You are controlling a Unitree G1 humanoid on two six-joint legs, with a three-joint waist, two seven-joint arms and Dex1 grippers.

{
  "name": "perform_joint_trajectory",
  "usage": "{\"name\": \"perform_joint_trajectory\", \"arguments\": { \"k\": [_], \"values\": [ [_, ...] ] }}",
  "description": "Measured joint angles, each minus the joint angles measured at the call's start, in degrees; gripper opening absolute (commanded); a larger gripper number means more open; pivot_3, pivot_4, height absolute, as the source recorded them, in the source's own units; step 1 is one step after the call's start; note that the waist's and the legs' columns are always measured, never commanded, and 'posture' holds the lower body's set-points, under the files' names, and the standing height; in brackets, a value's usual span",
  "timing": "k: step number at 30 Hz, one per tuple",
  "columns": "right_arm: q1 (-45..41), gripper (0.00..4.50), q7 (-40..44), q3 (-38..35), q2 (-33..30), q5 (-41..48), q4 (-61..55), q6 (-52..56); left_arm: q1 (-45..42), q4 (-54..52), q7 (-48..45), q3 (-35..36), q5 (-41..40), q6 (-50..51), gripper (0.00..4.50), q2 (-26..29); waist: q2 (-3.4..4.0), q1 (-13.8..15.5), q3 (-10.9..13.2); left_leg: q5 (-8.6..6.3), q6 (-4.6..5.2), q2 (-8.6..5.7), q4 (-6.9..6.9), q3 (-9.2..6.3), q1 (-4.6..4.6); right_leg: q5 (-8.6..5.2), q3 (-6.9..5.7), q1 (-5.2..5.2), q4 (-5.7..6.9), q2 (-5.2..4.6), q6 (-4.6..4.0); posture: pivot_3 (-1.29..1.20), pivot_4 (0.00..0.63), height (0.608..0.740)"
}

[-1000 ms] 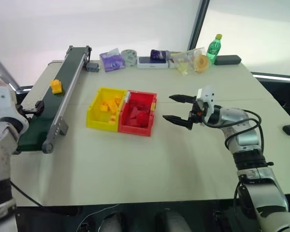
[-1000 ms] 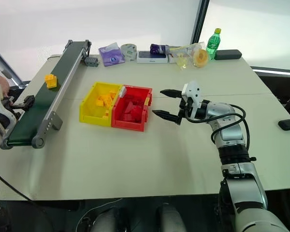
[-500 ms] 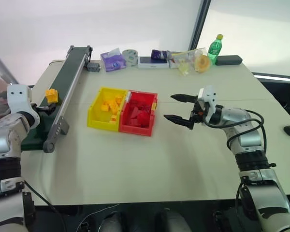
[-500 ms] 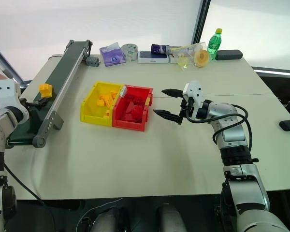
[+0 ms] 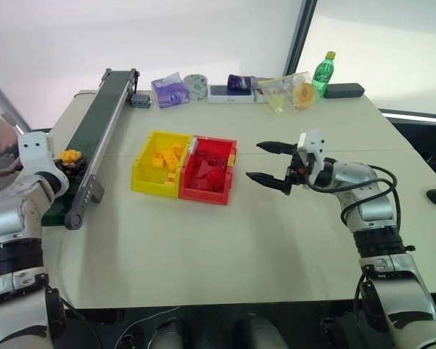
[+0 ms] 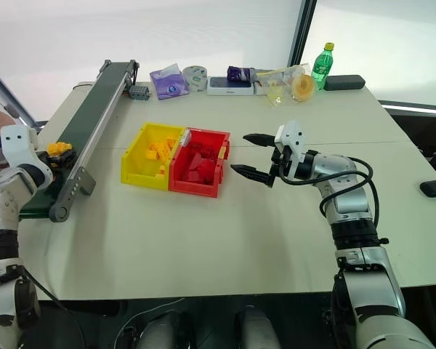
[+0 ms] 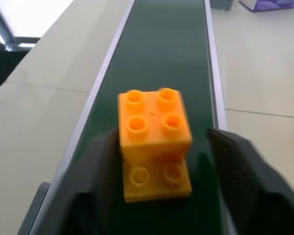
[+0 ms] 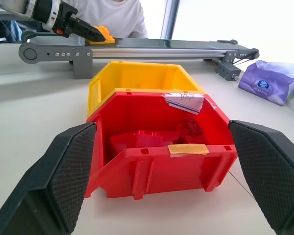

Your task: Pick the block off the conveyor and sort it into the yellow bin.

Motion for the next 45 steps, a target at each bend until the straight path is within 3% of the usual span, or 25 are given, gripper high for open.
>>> {"name": "perform_joint_trajectory", "arguments": {
  "k": [1,10,16,27,33,38,41,45],
  "values": [
    [0.1,4.5,0.0,0.0,-0.1,0.0,0.0,0.0,0.1,0.0,0.2,0.3,0.0,0.0,1.25,-0.1,0.0,0.0,0.0,0.0,0.0,0.0,0.0,0.0,0.0,0.0,0.0,0.0,0.0,0.0,0.0,0.0,0.15,0.74],
    [0.7,4.5,-0.1,0.0,-0.3,0.0,-0.2,0.0,-0.5,-3.6,-1.3,1.4,-1.0,-2.5,1.27,-2.2,0.0,0.4,0.0,0.0,0.0,0.0,0.05,-0.01,-0.02,0.0,-0.01,0.01,0.03,-0.01,0.0,0.0,0.15,0.74],
    [0.7,4.5,-0.1,0.0,-0.3,0.1,-0.3,0.0,-3.9,-12.1,-9.8,-5.2,-4.4,-4.8,1.27,-5.0,0.0,1.3,0.0,0.0,0.0,-0.14,0.09,0.01,-0.01,0.01,0.0,0.02,0.06,0.04,0.02,0.0,0.15,0.74],
    [1.4,4.5,-1.3,-0.2,-0.6,0.1,-1.2,0.0,-11.8,0.9,-10.3,-16.9,2.4,-11.0,1.27,-14.5,0.0,1.3,0.0,0.0,0.0,-0.14,0.13,0.0,-0.02,0.01,0.0,0.01,0.06,0.1,0.02,0.0,0.15,0.74],
    [2.3,4.5,-2.1,-0.2,-1.0,0.4,-2.5,0.1,-12.0,4.9,-10.1,-16.4,3.0,-13.0,4.33,-15.8,0.0,1.3,0.0,0.0,0.0,-0.13,0.12,0.0,-0.02,0.01,0.0,0.0,0.06,0.1,0.02,0.0,0.15,0.74],
    [2.8,4.5,-2.4,-0.2,-1.0,0.5,-3.1,0.5,-9.9,-1.8,-12.2,-15.8,2.8,-13.7,4.43,-13.0,0.0,1.2,0.0,0.0,0.0,-0.12,0.11,0.0,-0.02,0.01,0.01,0.0,0.07,0.09,0.02,0.0,0.15,0.74],
    [3.0,4.5,-2.4,-0.1,-1.0,0.5,-3.2,0.7,-6.2,-8.0,-12.8,-11.4,-0.7,-10.0,4.43,-10.6,0.0,1.0,0.0,0.01,-0.01,-0.06,0.1,0.0,-0.01,0.0,0.03,-0.01,0.07,0.07,0.01,0.0,0.15,0.74],
    [2.8,4.5,-1.9,-0.1,-1.1,0.6,-3.0,0.7,4.3,-18.3,-16.8,-4.5,-7.1,-2.1,4.43,-2.5,0.0,0.2,0.0,0.01,-0.01,0.05,0.03,-0.03,-0.01,0.0,0.04,-0.02,0.06,0.03,0.01,0.0,0.15,0.74]
  ]
}}
